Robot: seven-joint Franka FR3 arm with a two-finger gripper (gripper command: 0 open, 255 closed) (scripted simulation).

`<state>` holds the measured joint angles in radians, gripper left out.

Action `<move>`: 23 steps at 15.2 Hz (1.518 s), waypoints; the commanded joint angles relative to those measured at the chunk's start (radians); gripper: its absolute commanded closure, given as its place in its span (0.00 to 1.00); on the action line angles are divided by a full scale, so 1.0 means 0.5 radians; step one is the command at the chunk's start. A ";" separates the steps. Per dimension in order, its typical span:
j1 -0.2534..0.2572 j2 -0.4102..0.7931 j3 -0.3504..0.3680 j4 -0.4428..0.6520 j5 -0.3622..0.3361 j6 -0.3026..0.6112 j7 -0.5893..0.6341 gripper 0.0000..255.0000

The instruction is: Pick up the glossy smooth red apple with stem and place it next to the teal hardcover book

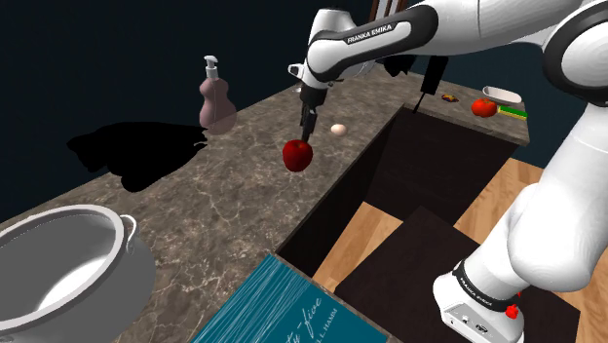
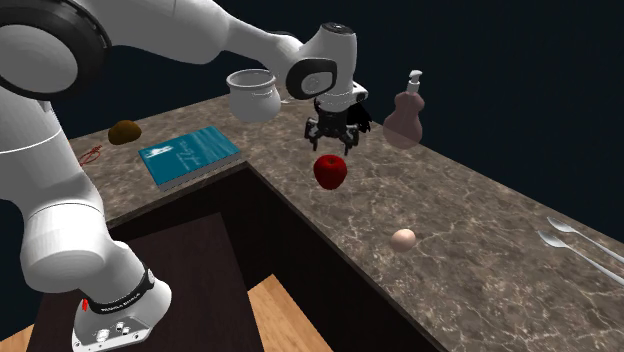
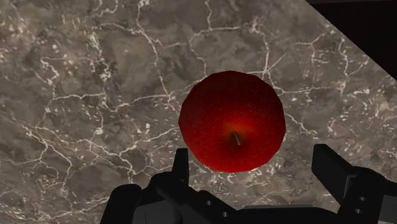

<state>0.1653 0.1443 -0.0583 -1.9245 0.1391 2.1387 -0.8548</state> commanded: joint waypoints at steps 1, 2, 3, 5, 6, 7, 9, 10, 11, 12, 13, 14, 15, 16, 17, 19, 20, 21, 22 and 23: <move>0.002 0.036 0.004 -0.008 0.008 0.046 -0.009 0.00; 0.003 0.048 0.005 -0.019 0.011 0.070 -0.011 0.00; 0.004 0.061 0.007 -0.030 0.013 0.093 -0.013 0.00; 0.006 0.081 0.009 -0.047 0.018 0.130 -0.016 0.00; 0.006 0.081 0.009 -0.046 0.018 0.130 -0.016 0.00; 0.006 0.081 0.009 -0.046 0.018 0.130 -0.016 0.00; 0.006 0.081 0.009 -0.046 0.018 0.130 -0.016 0.00; 0.006 0.081 0.009 -0.046 0.018 0.130 -0.016 0.00; 0.006 0.081 0.009 -0.046 0.018 0.130 -0.016 0.00; 0.006 0.081 0.009 -0.046 0.018 0.130 -0.016 0.00; 0.006 0.081 0.009 -0.046 0.018 0.130 -0.016 1.00; 0.006 0.081 0.009 -0.046 0.018 0.130 -0.016 1.00; 0.006 0.081 0.009 -0.046 0.018 0.130 -0.016 1.00; 0.006 0.081 0.009 -0.046 0.018 0.130 -0.016 1.00; 0.006 0.081 0.009 -0.046 0.018 0.130 -0.016 1.00; 0.006 0.081 0.009 -0.046 0.018 0.130 -0.016 1.00; 0.006 0.081 0.009 -0.046 0.018 0.130 -0.016 1.00; 0.006 0.081 0.009 -0.046 0.018 0.130 -0.016 1.00; 0.006 0.081 0.009 -0.046 0.018 0.130 -0.016 1.00; 0.006 0.070 0.008 -0.033 0.015 0.106 -0.012 1.00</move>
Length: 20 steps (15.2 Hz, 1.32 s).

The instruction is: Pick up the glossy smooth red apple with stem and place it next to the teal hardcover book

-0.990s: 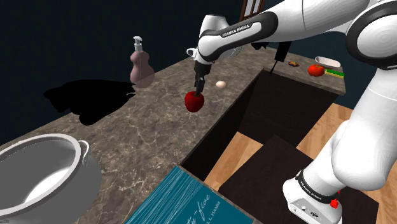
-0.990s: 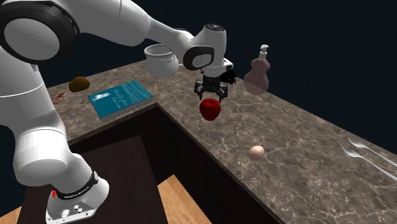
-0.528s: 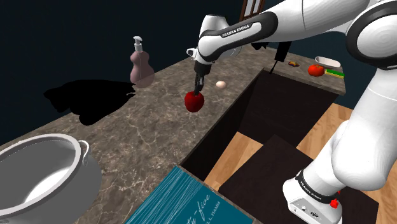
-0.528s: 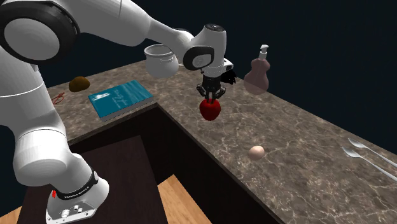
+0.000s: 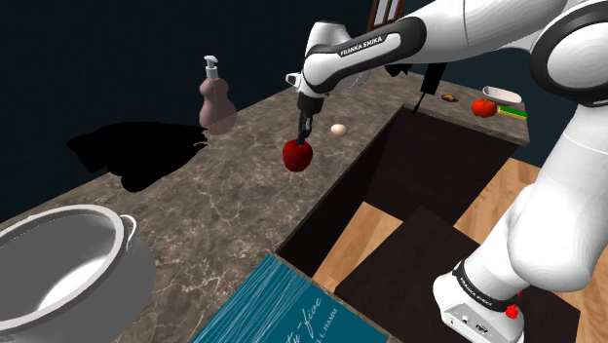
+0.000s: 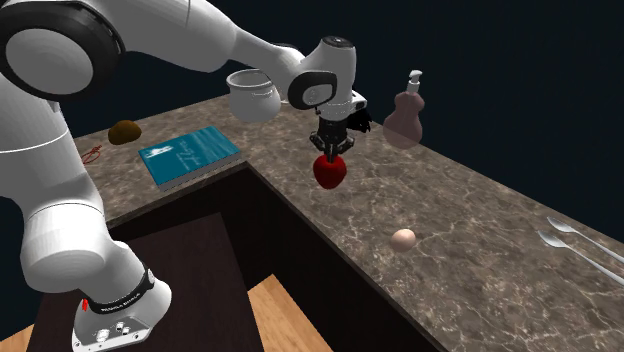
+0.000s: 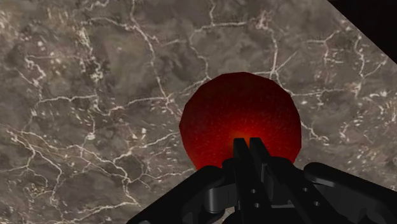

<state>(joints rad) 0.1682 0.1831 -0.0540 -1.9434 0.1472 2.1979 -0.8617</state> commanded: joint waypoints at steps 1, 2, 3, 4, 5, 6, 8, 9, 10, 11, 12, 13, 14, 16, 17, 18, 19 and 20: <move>0.000 -0.018 -0.001 0.018 -0.005 -0.036 0.006 1.00; 0.000 -0.028 -0.001 0.033 -0.007 -0.061 0.010 1.00; 0.000 -0.038 -0.002 0.048 -0.010 -0.085 0.014 1.00; 0.000 -0.048 -0.003 0.063 -0.013 -0.109 0.017 1.00; 0.000 -0.057 -0.003 0.078 -0.016 -0.134 0.021 1.00; 0.000 -0.065 -0.004 0.094 -0.018 -0.159 0.025 1.00; 0.000 -0.082 -0.005 0.128 -0.023 -0.208 0.032 1.00; 0.000 -0.089 -0.005 0.145 -0.025 -0.233 0.035 1.00; 0.000 -0.097 -0.006 0.163 -0.027 -0.258 0.039 1.00; 0.000 -0.103 -0.006 0.182 -0.030 -0.283 0.042 1.00; 0.000 -0.110 -0.006 0.201 -0.032 -0.308 0.045 1.00; -0.001 -0.116 -0.007 0.220 -0.034 -0.333 0.048 1.00; -0.001 -0.121 -0.007 0.240 -0.035 -0.358 0.052 1.00; -0.001 -0.131 -0.008 0.281 -0.039 -0.409 0.058 1.00; -0.001 -0.136 -0.008 0.302 -0.041 -0.435 0.061 1.00; -0.002 -0.140 -0.008 0.324 -0.042 -0.460 0.064 1.00; -0.002 -0.143 -0.009 0.346 -0.044 -0.486 0.067 1.00; -0.002 -0.146 -0.009 0.369 -0.045 -0.512 0.070 1.00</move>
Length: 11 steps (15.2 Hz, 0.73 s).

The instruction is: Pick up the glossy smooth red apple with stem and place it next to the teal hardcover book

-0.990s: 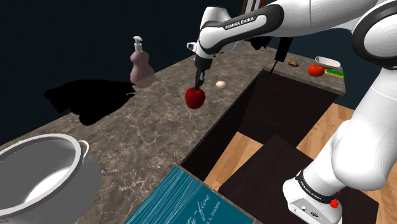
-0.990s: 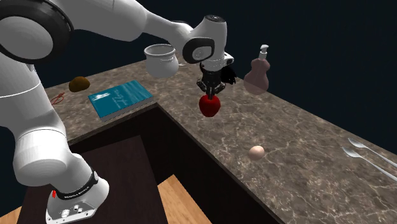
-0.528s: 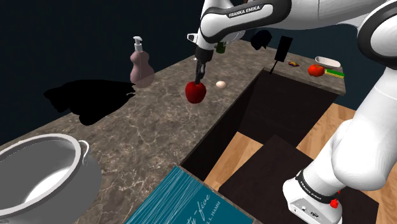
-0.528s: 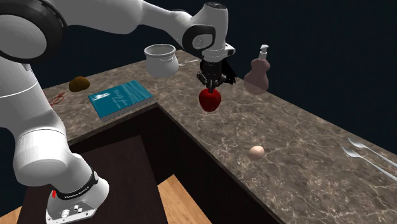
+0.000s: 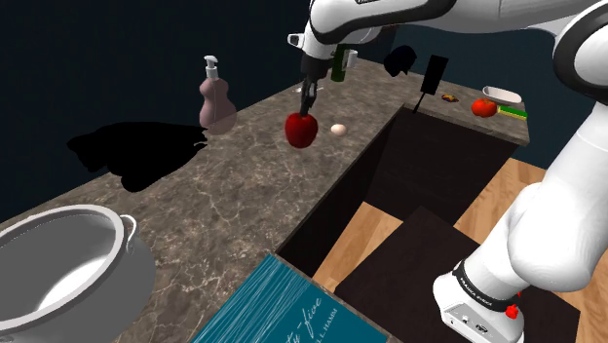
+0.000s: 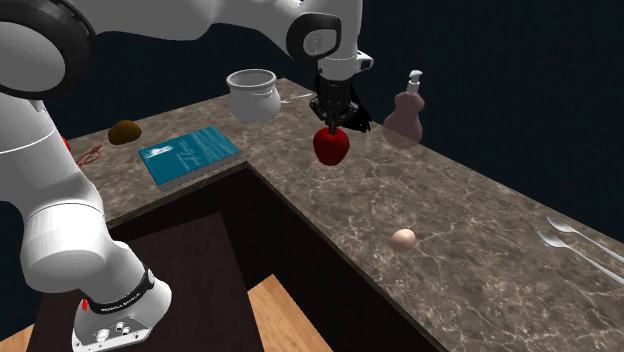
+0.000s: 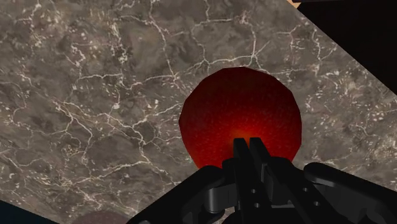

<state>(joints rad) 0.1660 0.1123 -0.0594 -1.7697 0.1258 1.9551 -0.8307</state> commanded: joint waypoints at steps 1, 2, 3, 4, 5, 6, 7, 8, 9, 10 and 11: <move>0.002 -0.008 0.001 0.045 -0.004 -0.052 0.011 1.00; 0.002 -0.010 0.001 0.069 -0.005 -0.079 0.014 1.00; 0.002 -0.012 0.001 0.094 -0.006 -0.105 0.017 1.00; 0.001 -0.013 0.001 0.119 -0.007 -0.131 0.019 1.00; 0.001 -0.014 0.000 0.144 -0.008 -0.157 0.022 1.00; 0.001 -0.015 0.000 0.171 -0.009 -0.184 0.025 1.00; 0.000 -0.015 0.000 0.197 -0.010 -0.211 0.028 1.00; 0.000 -0.014 0.000 0.225 -0.011 -0.237 0.030 1.00; 0.000 -0.013 -0.001 0.253 -0.011 -0.264 0.033 1.00; -0.001 -0.012 -0.001 0.281 -0.012 -0.292 0.036 1.00; -0.001 -0.010 -0.001 0.311 -0.013 -0.319 0.038 1.00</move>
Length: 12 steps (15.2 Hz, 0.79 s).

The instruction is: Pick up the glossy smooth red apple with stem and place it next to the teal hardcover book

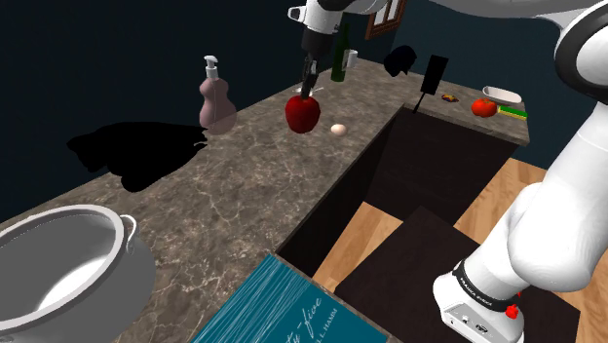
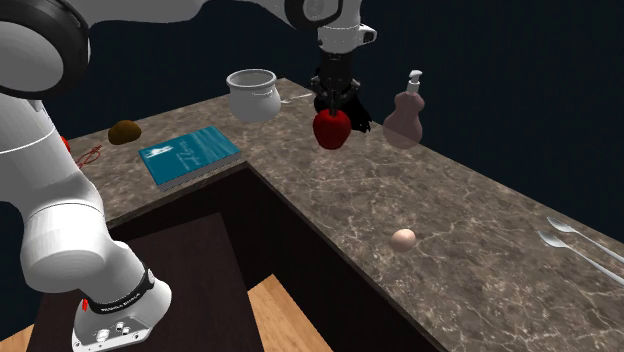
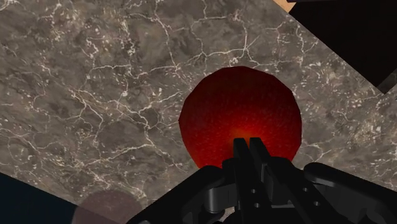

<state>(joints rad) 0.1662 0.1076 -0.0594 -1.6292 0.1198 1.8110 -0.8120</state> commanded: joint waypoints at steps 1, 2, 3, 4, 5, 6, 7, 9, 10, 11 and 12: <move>-0.002 0.002 -0.001 0.060 -0.001 -0.058 0.004 1.00; -0.003 0.005 -0.002 0.090 -0.002 -0.086 0.006 1.00; -0.003 0.008 -0.002 0.122 -0.002 -0.114 0.009 1.00; -0.003 0.008 -0.002 0.126 -0.002 -0.118 0.009 1.00; 0.021 -0.035 0.016 0.069 -0.009 -0.099 0.050 1.00; 0.045 -0.077 0.034 0.015 -0.016 -0.083 0.091 1.00; 0.068 -0.117 0.053 -0.036 -0.021 -0.067 0.132 1.00; 0.113 -0.191 0.094 -0.129 -0.031 -0.039 0.217 1.00; 0.135 -0.225 0.115 -0.171 -0.035 -0.027 0.260 1.00; 0.156 -0.257 0.137 -0.210 -0.038 -0.015 0.304 1.00; 0.178 -0.287 0.160 -0.247 -0.041 -0.005 0.347 1.00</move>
<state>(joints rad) 0.2431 -0.0105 0.0083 -1.7192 0.1010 1.7983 -0.6633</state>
